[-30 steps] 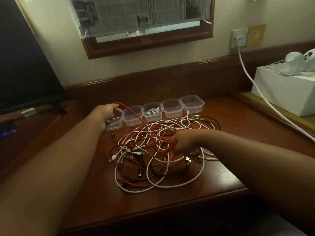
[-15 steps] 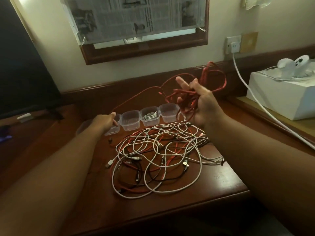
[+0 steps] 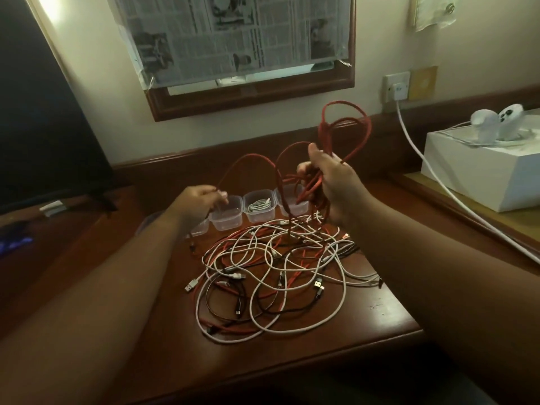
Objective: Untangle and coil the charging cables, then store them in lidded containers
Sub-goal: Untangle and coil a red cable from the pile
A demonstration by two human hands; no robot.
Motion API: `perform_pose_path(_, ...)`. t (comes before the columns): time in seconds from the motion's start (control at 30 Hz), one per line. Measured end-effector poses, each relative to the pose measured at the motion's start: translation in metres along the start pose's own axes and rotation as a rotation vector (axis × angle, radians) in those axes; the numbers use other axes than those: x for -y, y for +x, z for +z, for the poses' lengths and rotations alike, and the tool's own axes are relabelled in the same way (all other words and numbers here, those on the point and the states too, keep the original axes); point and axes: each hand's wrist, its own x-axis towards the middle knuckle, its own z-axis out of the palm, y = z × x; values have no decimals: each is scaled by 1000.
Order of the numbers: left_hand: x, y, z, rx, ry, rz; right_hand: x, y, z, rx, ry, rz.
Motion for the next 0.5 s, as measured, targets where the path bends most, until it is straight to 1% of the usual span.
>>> perform_pose_path(0.1, -38, -17, 1, -9, -94, 112, 3, -7, 9, 5, -239, -73)
perform_pose_path(0.2, -69, -35, 1, 7, -122, 180, 8, -15, 18, 73, -410, -97)
perform_pose_path(0.27, -85, -46, 1, -7, -150, 192, 12, -25, 22, 160, -463, -66)
perform_pose_path(0.4, -108, -63, 5, -57, -193, 247, 24, -49, 28, 413, -558, -30)
perform_pose_path(0.5, -119, -77, 3, -79, -275, 233, 36, -66, 32, 514, -588, -18)
